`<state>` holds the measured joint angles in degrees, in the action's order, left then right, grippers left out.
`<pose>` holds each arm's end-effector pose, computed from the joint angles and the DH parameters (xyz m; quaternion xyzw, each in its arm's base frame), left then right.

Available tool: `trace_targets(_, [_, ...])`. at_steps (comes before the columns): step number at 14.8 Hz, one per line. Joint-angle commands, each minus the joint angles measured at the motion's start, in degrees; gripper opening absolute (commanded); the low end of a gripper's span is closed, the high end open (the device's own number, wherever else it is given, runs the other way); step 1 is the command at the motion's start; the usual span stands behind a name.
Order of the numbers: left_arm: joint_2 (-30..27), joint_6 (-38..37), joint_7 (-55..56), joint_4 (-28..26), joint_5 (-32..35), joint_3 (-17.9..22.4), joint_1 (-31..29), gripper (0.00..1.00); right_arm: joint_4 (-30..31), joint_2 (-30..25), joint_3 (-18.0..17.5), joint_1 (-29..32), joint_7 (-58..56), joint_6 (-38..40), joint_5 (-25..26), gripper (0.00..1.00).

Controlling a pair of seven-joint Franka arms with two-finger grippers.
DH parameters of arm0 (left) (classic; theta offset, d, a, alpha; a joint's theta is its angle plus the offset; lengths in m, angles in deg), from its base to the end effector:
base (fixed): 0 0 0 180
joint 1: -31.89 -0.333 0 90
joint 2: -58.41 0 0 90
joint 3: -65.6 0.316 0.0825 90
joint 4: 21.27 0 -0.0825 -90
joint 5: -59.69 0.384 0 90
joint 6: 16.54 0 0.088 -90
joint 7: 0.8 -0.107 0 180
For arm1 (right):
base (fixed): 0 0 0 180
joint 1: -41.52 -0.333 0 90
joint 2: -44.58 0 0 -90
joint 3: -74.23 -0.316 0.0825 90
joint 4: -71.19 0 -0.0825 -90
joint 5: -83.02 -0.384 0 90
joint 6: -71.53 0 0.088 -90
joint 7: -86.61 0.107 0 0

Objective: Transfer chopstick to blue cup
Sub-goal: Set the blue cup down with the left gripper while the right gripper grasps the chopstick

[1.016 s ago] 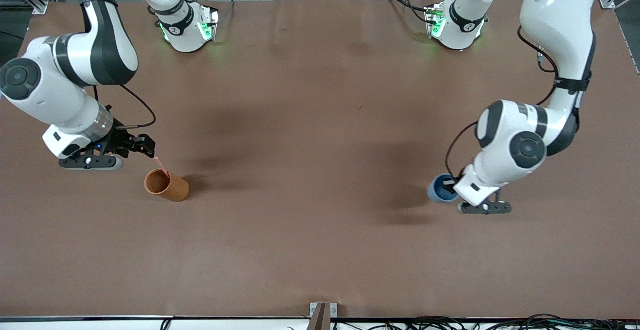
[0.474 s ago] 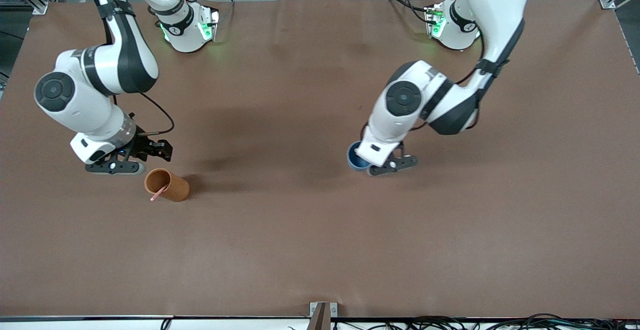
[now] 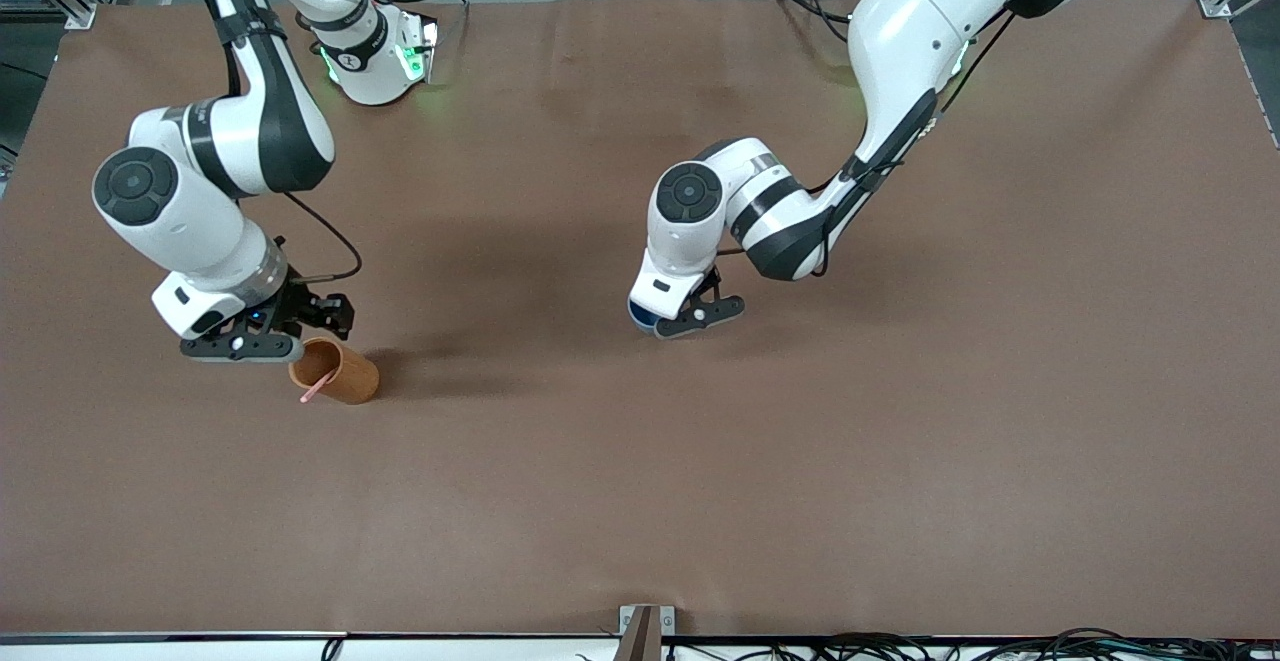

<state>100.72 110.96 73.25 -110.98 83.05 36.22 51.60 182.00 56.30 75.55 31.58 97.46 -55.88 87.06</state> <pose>0.5091 -0.4842 0.2516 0.9881 0.1527 0.0028 0.0165 0.6033 0.0898 0.3897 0.9986 0.0011 0.0472 0.0236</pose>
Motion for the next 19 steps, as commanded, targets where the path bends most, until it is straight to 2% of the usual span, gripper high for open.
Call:
trace_targets(1, [0.5,0.3,1.0,1.4,1.6,-0.3,-0.4,0.03,-5.4,4.5,-0.3,0.4,0.9,0.2,1.6,0.6])
trace_targets(4, [0.8,3.5,0.9,-0.5,1.8,-0.3,-0.5,0.07,-8.2,7.0,-0.1,0.9,0.8,0.3,2.2,0.54])
trace_targets(5, [0.8,4.0,1.0,-0.9,1.8,-0.3,-0.8,0.15,-9.5,8.1,-0.2,0.9,0.7,0.4,2.2,0.54])
trace_targets(6, [0.8,4.1,0.9,-0.9,1.8,-0.3,-1.0,0.35,-10.2,8.8,-0.1,0.9,0.7,0.4,2.2,0.53])
trace_targets(7, [0.8,4.1,0.9,-0.9,1.8,-0.3,-1.0,0.5,-11.2,9.8,-0.1,0.9,0.6,0.4,2.3,0.51])
trace_targets(8, [0.7,4.0,0.7,-0.9,1.8,-0.3,-1.1,0.61,-12.2,10.5,-0.1,0.9,0.6,0.4,2.4,0.49])
trace_targets(9, [0.3,3.6,0.5,-0.8,1.8,-0.3,-1.0,0.82,-12.7,11.0,-0.1,0.9,0.6,0.5,3.0,0.47])
trace_targets(10, [-0.3,3.2,0.4,-0.8,1.8,-0.3,-1.2,0.98,-13.1,11.2,-0.1,0.9,0.6,0.4,4.6,0.45])
trace_targets(13, [-4.9,-1.9,-0.7,-0.5,1.8,-0.3,-2.0,1.0,-13.6,11.8,-0.1,1.0,0.8,0.4,6.4,0.4])
trace_targets(16, [-11.6,-9.4,-10.0,-0.4,-1.3,-0.3,-5.5,1.0,-14.0,12.3,-0.1,1.0,0.9,0.3,6.3,0.35])
trace_targets(18, [-16.4,-13.3,-18.5,-0.3,-6.1,1.6,-6.5,1.0,-14.0,12.4,-0.1,1.0,1.2,0.3,6.3,0.29])
trace_targets(19, [-19.6,-16.1,-23.0,-0.5,-8.9,4.9,-6.5,1.0,-14.0,12.4,-0.1,1.0,1.3,0.2,6.2,0.24])
